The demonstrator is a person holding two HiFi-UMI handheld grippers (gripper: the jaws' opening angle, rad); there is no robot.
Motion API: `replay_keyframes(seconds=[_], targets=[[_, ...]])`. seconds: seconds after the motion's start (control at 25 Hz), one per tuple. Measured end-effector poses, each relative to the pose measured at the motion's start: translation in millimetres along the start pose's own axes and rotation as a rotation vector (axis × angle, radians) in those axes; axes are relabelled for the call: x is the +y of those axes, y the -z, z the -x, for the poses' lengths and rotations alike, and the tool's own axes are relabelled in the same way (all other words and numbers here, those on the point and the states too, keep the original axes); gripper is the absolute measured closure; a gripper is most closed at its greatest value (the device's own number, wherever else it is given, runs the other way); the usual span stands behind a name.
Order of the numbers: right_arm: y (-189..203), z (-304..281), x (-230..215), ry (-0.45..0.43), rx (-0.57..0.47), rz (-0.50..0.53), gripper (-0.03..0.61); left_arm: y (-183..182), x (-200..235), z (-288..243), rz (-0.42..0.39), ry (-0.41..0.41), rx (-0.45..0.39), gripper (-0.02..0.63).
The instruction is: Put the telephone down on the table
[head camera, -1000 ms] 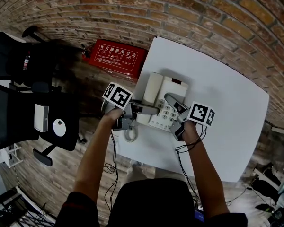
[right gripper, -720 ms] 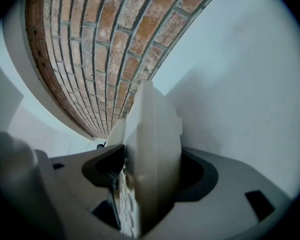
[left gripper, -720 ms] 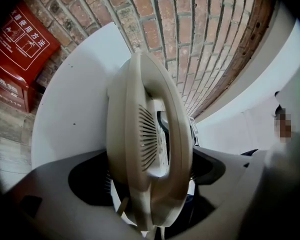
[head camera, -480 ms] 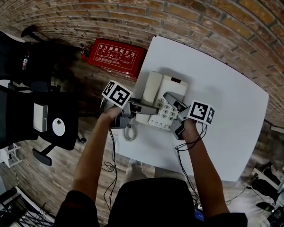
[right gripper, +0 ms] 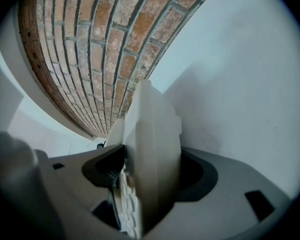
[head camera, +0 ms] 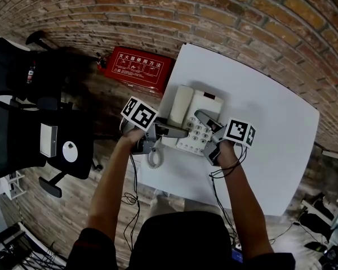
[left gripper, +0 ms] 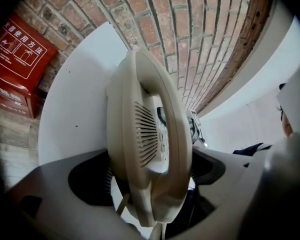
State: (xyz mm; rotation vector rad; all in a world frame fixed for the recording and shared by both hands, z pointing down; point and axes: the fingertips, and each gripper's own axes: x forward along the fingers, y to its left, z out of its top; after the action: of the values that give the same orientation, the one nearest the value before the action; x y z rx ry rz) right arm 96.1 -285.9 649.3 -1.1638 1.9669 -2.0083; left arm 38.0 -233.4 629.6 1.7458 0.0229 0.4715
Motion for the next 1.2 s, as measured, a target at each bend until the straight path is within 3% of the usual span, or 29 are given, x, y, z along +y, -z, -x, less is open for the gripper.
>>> replay_keyframes(seconds=[0.28,0.84,1.2], targets=[[-1,0,-1,-0.002,0.004,0.002,0.278,3,3,0,-0.042,-0.053,0.001,0.183],[1,-1,-1,0.007,0.009,0.02,0.278,8,5,8,-0.071,-0.09,-0.092,0.183],[0,-2,0,0.004,0.031,0.08,0.279,7,8,23,-0.137,-0.18,-0.168,0.183]])
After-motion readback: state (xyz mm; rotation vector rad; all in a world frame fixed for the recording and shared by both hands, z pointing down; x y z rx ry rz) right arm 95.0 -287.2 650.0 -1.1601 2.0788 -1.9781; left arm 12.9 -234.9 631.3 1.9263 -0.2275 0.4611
